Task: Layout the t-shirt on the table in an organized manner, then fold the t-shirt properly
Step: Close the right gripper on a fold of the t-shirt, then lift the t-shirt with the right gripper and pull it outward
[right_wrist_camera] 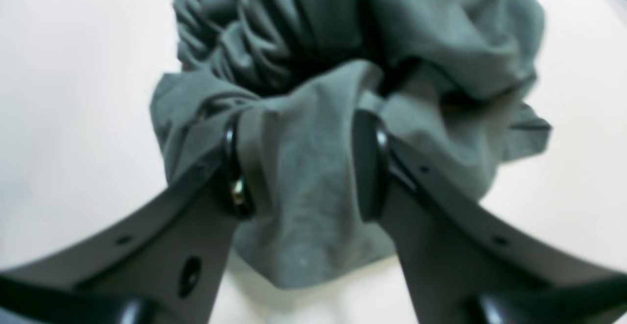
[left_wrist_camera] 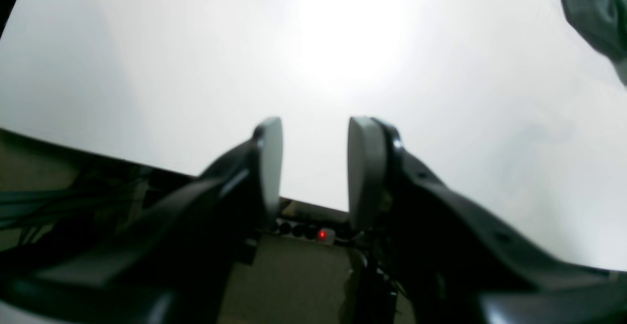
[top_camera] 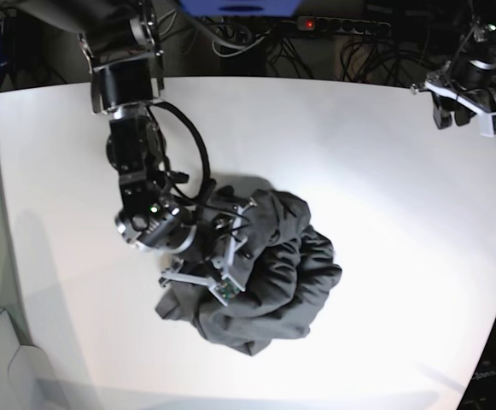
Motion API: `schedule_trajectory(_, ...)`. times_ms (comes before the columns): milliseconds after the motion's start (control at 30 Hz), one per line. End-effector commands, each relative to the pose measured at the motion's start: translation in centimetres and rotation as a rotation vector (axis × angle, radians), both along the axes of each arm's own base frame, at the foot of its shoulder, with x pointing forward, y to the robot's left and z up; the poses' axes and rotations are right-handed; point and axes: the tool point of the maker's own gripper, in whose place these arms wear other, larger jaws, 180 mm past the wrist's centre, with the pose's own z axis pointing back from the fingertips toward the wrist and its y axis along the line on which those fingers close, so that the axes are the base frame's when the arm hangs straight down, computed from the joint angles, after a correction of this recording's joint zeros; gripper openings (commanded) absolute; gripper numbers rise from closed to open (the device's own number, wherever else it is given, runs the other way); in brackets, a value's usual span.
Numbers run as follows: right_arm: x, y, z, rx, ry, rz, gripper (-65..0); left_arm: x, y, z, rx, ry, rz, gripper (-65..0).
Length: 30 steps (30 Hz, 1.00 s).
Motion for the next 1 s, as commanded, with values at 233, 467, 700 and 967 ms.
schedule_trajectory(233,1.2,0.7,0.9,0.048,-0.034,0.006,-39.2,0.3,0.1,0.8,0.009,-0.031,-0.005,-43.3)
schedule_trajectory(467,1.7,-0.2,0.0,0.031,-0.018,-0.003,-39.1,0.4,0.0,0.9,0.006,-0.035,-0.006,-43.3)
schedule_trajectory(700,2.0,-0.6,0.3,0.037,-0.037,-0.004,-39.1,1.3,-0.3,1.3,0.001,-0.059,-0.010,-43.3)
schedule_trajectory(967,2.0,-0.8,-1.9,0.025,0.027,-0.008,-44.8,1.7,-0.2,1.4,0.001,-0.068,-0.009,-43.3)
